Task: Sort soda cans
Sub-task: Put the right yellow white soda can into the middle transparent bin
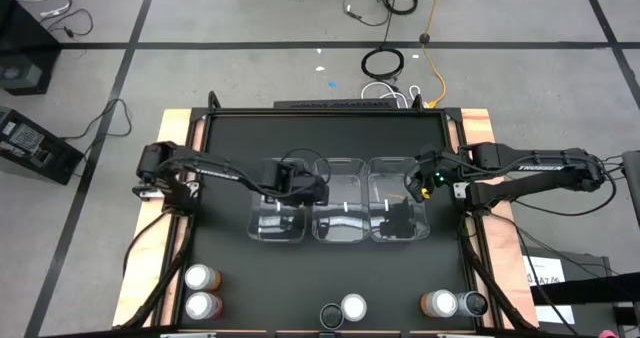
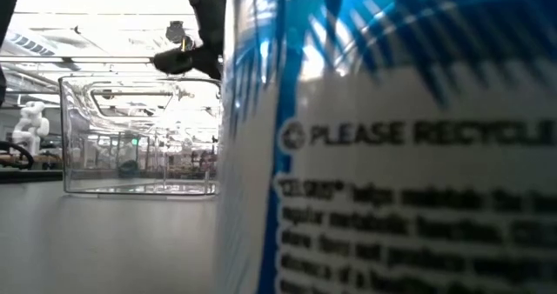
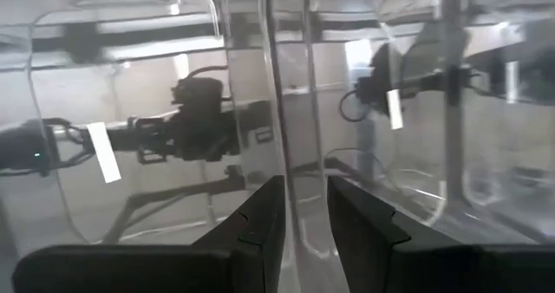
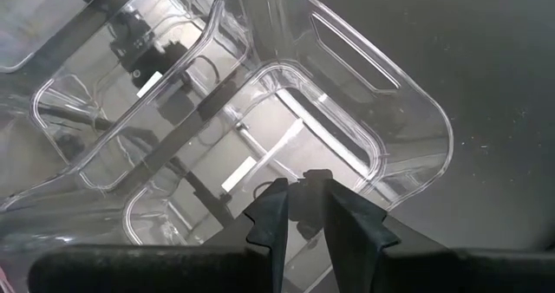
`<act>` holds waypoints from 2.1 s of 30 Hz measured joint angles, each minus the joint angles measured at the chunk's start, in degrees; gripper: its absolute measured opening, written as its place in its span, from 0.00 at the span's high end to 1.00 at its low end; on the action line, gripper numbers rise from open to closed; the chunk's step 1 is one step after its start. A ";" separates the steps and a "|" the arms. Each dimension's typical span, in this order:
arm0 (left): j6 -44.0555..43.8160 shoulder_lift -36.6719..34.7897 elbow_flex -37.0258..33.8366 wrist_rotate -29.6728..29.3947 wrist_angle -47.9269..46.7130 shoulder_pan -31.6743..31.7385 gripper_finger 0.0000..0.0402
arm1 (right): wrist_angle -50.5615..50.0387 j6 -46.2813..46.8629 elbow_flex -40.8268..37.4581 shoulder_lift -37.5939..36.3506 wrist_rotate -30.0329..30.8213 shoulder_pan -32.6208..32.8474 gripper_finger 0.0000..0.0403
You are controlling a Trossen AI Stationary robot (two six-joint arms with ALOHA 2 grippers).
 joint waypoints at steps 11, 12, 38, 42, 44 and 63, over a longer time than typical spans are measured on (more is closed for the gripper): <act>9.68 -9.93 0.02 -3.47 -2.16 -0.99 0.75 | 0.02 0.13 0.00 0.00 0.01 0.00 0.84; 11.64 -10.70 0.02 -3.78 -2.10 -1.37 0.75 | 0.03 0.12 0.00 0.00 0.01 0.01 0.84; 70.50 -16.90 0.04 -4.91 -11.19 -3.92 0.75 | 5.29 -4.75 0.02 0.00 0.18 0.01 0.84; 79.41 -16.91 -0.79 -3.95 -10.96 -4.69 0.75 | 5.69 -5.40 0.02 0.00 -0.10 0.01 0.84; 80.71 -16.90 -1.35 -3.57 -8.62 -5.08 0.75 | 6.73 -6.43 0.02 0.00 -0.12 0.00 0.84; 77.56 -19.72 -16.09 -2.34 23.78 -12.54 0.75 | 12.04 -24.33 0.02 -0.67 -5.24 0.09 0.88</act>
